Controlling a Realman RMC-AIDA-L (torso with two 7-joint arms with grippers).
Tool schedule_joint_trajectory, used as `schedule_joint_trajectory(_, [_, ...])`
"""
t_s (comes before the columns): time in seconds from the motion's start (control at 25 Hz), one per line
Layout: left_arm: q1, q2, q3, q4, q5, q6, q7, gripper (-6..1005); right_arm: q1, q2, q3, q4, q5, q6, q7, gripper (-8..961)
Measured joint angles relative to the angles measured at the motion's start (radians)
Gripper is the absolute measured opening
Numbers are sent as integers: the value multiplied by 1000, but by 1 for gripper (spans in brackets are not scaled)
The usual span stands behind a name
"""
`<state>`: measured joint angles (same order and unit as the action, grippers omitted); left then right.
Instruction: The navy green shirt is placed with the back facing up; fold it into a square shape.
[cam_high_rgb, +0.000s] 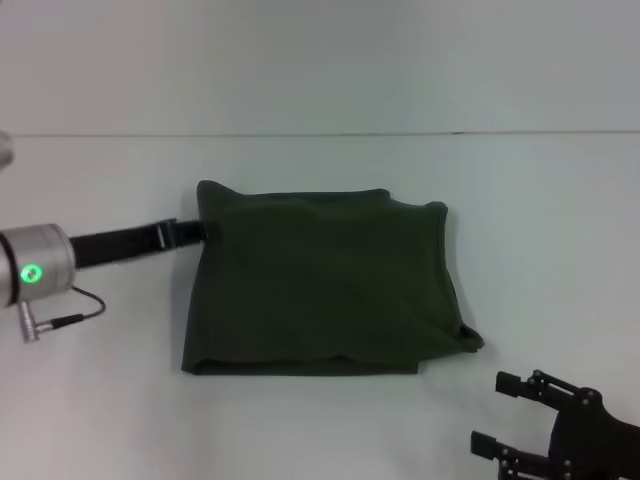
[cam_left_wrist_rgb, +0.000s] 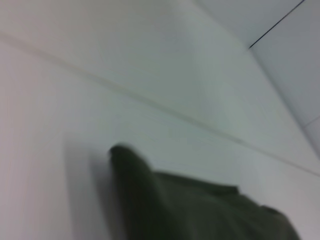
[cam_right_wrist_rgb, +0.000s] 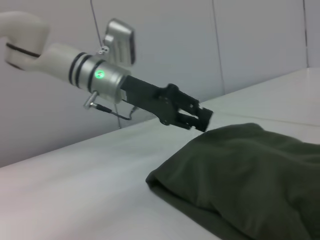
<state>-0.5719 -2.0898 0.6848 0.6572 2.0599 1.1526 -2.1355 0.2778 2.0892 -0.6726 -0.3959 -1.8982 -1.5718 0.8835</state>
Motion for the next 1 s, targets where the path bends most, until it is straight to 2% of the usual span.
schedule_joint_trajectory(0.16, [49,1,-2,45,-102,103,242,296,-1,0,36,-1,1,-6,0,856])
schedule_joint_trajectory(0.28, [96,-25,-2,97,-144,209,488,567,0,2,61,-1,1,-7,-1,856])
schedule_joint_trajectory(0.4, [149,-54,-2,135,-150,297,688,691,0,2,90,-1,1,-6,-6,857])
schedule_joint_trajectory(0.52, [209,-69,-19,144,-169,379,847,816,-4,1,119,0,1,-8,-22,857])
schedule_joint_trajectory(0.6, [242,-70,-33,149,-176,419,885,842,-10,1,135,-1,1,-8,-27,857])
schedule_joint_trajectory(0.72, [289,-56,-38,147,-171,475,885,882,-15,-2,166,-3,0,-4,-35,857])
schedule_joint_trajectory(1.0, [365,-47,-41,145,-161,494,882,948,-15,-3,183,-4,-5,1,-50,857])
